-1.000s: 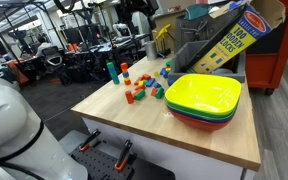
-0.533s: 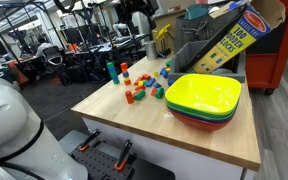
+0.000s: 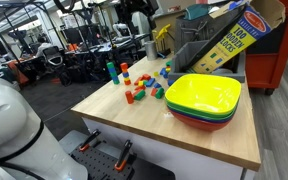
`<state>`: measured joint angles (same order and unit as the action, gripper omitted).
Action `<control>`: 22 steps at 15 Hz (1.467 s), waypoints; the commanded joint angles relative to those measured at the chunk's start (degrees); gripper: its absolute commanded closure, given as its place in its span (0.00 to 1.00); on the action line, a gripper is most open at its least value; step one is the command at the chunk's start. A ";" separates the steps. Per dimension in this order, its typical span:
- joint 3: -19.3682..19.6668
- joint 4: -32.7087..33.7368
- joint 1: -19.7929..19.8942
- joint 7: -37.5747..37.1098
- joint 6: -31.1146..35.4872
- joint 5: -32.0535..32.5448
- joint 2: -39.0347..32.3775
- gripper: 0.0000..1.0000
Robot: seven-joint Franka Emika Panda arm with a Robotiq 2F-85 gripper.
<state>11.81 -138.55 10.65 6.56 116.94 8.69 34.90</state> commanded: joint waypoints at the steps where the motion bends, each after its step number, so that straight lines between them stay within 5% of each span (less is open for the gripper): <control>1: -0.16 0.18 0.20 0.13 -0.18 -0.15 -0.07 0.00; 22: -6.08 -3.42 -0.36 -14.25 2.81 -3.81 -3.74 0.00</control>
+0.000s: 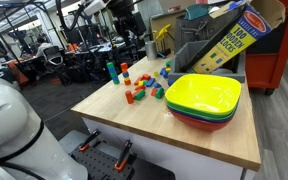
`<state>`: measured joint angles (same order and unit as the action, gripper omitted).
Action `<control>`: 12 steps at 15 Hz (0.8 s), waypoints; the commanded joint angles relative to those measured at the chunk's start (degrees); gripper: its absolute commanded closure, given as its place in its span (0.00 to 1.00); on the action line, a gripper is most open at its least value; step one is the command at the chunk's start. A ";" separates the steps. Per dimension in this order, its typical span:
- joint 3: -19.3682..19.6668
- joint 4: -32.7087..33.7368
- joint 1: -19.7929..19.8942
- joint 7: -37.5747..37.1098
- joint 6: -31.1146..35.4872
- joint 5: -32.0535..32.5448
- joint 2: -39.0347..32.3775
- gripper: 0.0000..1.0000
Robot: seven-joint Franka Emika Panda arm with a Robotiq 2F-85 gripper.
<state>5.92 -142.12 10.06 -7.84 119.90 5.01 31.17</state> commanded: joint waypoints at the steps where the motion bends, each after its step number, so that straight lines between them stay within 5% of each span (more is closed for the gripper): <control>1: -0.25 -0.06 0.22 0.02 -0.15 -0.28 -0.17 0.00; 7: -0.25 -0.09 0.22 0.01 -0.15 -0.47 -0.21 0.00; 12: -1.70 -2.37 0.10 -2.84 10.95 -0.19 -4.69 0.00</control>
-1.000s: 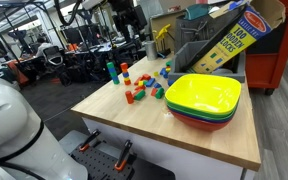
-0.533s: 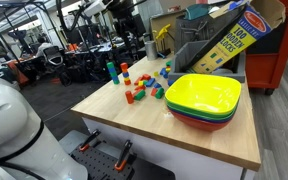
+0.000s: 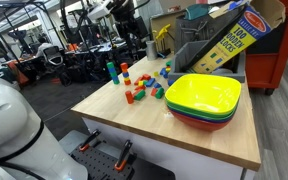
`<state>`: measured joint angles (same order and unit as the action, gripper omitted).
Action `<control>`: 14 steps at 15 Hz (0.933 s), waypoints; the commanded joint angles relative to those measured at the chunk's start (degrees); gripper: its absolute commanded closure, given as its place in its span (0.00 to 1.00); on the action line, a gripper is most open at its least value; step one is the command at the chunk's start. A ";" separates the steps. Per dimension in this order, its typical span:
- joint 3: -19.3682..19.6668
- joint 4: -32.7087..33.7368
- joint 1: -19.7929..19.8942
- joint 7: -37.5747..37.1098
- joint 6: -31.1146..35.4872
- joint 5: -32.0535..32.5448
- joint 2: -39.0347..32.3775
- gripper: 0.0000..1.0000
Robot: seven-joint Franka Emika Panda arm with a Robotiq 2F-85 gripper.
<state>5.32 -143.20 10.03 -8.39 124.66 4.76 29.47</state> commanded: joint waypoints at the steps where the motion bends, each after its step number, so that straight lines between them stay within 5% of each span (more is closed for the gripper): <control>1: -1.85 -1.83 0.66 -3.76 8.94 0.95 -4.26 0.00; 14: 0.00 -1.35 5.26 -13.46 21.27 14.56 -25.01 0.00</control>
<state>4.10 -145.65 14.80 -20.08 143.46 16.53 8.94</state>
